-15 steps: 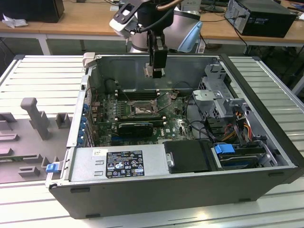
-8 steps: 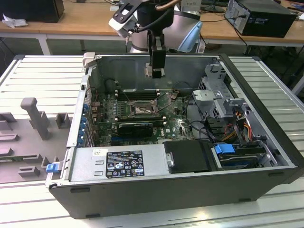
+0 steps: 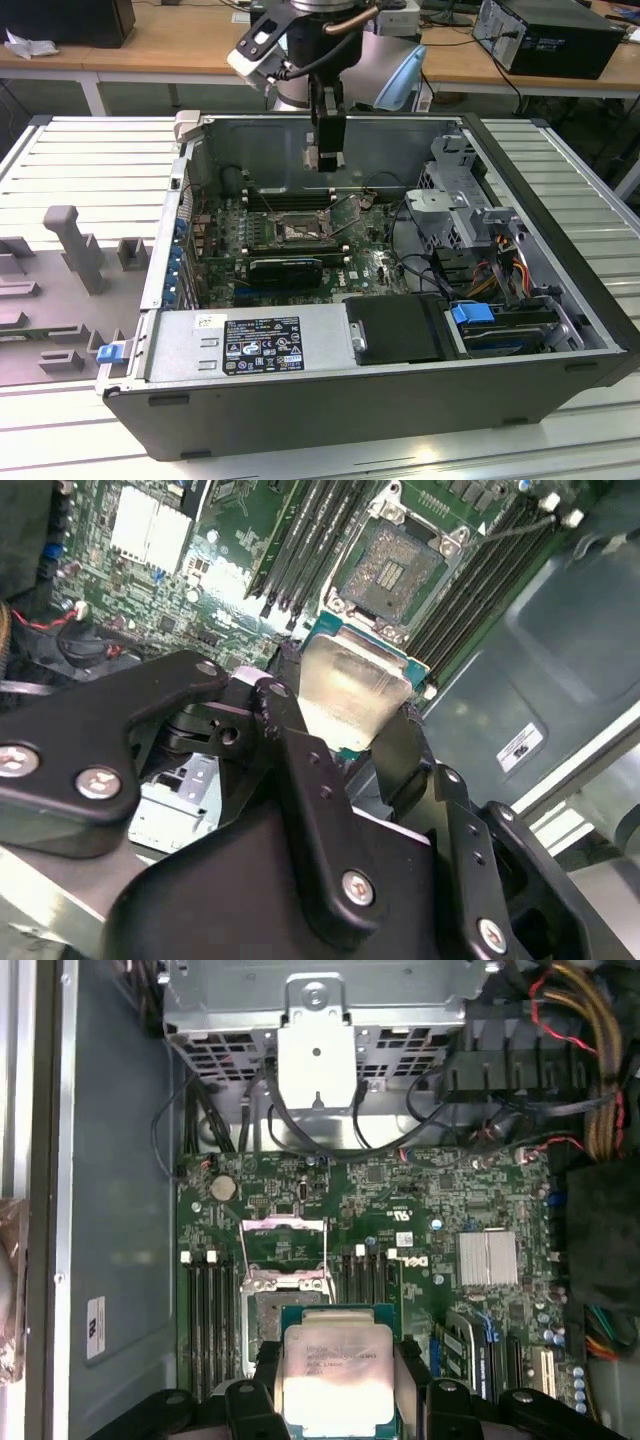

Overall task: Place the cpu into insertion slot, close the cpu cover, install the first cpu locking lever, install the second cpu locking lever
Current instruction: 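Place the cpu into insertion slot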

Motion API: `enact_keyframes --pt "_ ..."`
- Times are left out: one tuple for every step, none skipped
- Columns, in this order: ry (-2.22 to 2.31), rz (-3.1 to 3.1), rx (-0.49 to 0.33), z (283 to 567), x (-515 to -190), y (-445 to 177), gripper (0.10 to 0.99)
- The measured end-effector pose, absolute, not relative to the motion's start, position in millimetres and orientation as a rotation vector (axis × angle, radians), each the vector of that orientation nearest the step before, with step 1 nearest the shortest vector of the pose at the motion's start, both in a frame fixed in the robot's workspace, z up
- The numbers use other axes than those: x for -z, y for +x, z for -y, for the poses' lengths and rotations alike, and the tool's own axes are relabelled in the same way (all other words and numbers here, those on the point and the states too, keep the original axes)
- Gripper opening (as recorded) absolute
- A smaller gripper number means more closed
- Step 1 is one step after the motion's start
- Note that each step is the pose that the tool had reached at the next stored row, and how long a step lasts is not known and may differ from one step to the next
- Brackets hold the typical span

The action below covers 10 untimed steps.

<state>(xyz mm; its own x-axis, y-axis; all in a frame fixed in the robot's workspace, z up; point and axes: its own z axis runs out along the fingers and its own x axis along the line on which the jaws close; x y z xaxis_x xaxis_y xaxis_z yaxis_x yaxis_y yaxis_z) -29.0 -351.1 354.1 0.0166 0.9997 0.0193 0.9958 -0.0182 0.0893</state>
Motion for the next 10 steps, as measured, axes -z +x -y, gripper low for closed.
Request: enact_keyframes --pt "2.189 -2.18 -0.119 351.1 -351.8 -29.6 0.529" --pt "2.189 -2.181 -0.119 351.1 -350.8 -30.0 0.529" --pt "2.188 -2.181 -0.119 351.1 -349.6 -30.1 0.529" --pt "2.189 -2.182 -0.118 351.1 -346.1 -30.1 0.529" --pt "2.188 -2.181 -0.115 350.5 -344.5 -30.1 0.529" --pt "2.188 -2.181 -0.113 350.3 -343.5 -30.1 0.529" --pt "2.187 -2.181 -0.113 350.3 -340.7 -30.1 0.529" --pt "2.187 -2.181 -0.113 350.2 -338.3 -30.1 0.529" --pt "2.187 -2.181 -0.113 350.3 -336.4 -30.1 0.529" --pt "2.187 -2.181 -0.113 350.3 -333.8 -30.1 0.529"
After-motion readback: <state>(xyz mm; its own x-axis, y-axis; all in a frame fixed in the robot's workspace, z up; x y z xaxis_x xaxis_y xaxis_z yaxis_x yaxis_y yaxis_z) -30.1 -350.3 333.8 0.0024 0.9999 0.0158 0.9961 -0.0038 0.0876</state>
